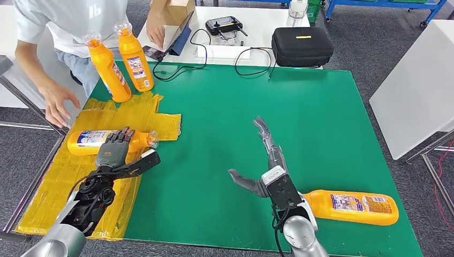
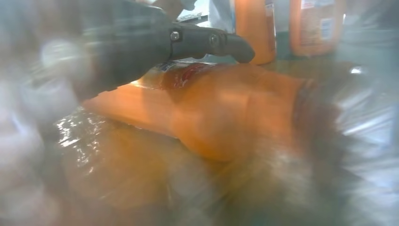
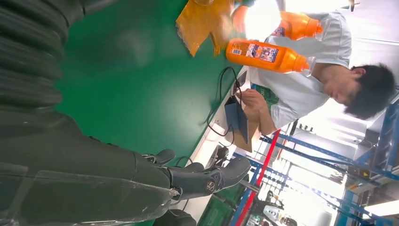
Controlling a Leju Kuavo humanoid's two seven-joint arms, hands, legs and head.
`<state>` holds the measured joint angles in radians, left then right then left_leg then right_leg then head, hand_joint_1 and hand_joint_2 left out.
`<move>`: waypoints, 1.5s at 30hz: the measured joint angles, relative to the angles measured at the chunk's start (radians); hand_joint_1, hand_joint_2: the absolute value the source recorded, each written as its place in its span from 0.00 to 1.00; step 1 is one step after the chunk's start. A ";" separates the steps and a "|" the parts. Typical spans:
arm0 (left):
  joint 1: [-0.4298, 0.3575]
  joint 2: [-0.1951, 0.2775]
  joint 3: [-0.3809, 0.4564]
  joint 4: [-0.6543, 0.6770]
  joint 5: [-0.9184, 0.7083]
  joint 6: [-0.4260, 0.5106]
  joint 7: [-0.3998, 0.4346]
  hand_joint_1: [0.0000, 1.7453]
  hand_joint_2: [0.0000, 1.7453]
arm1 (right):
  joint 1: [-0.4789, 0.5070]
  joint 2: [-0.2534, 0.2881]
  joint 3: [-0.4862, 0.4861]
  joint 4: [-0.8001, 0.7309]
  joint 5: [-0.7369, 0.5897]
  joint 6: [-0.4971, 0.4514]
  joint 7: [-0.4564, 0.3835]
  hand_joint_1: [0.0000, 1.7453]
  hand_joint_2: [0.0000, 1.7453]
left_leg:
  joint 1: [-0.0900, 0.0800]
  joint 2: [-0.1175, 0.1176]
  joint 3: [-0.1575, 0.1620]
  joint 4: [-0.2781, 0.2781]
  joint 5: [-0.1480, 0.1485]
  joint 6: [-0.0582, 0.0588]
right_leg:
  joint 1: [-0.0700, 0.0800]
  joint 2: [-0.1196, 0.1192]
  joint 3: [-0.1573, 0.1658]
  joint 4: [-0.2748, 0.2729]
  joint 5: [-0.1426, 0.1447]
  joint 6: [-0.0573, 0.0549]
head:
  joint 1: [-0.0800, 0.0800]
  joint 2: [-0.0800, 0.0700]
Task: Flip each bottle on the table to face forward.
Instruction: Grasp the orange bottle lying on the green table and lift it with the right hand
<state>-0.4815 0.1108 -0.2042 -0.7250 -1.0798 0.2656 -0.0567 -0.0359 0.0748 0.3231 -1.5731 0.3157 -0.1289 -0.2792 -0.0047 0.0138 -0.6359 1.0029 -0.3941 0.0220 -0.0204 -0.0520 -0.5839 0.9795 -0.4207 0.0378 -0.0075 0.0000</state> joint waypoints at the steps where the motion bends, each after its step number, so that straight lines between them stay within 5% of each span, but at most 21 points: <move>1: 0.003 -0.001 0.000 0.000 0.008 0.013 -0.005 0.00 1.00 | 0.000 0.000 0.000 0.001 0.000 0.000 0.000 0.00 1.00 | 0.000 0.000 0.000 0.000 0.000 0.000 | 0.000 0.000 0.000 0.000 0.000 0.000 | 0.000 0.000; 22: 0.137 -0.070 0.015 -0.297 0.134 0.290 -0.115 0.00 1.00 | 0.020 -0.002 0.000 0.003 -0.001 -0.046 -0.001 0.00 1.00 | 0.000 0.000 -0.003 0.000 0.000 0.000 | 0.000 0.000 -0.004 0.000 0.000 0.000 | 0.000 0.000; 26: 0.179 -0.081 0.016 -0.408 0.291 0.206 -0.172 0.00 1.00 | 0.029 -0.006 0.000 0.003 0.029 -0.077 -0.003 0.00 1.00 | 0.000 0.000 -0.003 0.000 0.000 0.000 | 0.000 0.000 -0.004 0.000 0.000 0.000 | 0.000 0.000; 32: 0.245 -0.083 0.015 -0.566 0.605 -0.067 -0.246 0.00 1.00 | 0.034 -0.046 0.001 -0.005 0.235 -0.121 0.009 0.00 1.00 | 0.000 0.000 -0.004 0.000 0.000 0.000 | 0.000 0.000 -0.004 0.000 0.000 0.000 | 0.000 0.000; 37: 0.285 -0.082 0.016 -0.644 0.690 -0.141 -0.259 0.00 1.00 | 0.034 -0.094 0.003 -0.024 0.348 -0.121 0.027 0.00 1.00 | -0.001 0.000 -0.004 0.000 0.000 0.000 | 0.000 0.000 -0.004 0.000 0.000 0.000 | 0.000 0.000; 45: 0.334 -0.089 0.031 -0.674 0.837 -0.239 -0.273 0.00 1.00 | 0.042 -0.270 0.043 -0.063 0.584 -0.064 0.057 0.00 1.00 | -0.001 0.000 -0.004 0.001 -0.001 0.001 | 0.000 0.000 -0.004 -0.001 0.000 0.000 | 0.000 0.000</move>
<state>-0.1479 0.0216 -0.1728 -1.3987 -0.2433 0.0266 -0.3301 0.0059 -0.1953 0.3659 -1.6358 0.8996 -0.1930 -0.2226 -0.0056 0.0138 -0.6398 1.0035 -0.3948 0.0225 -0.0207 -0.0521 -0.5881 0.9790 -0.4205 0.0381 -0.0075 0.0000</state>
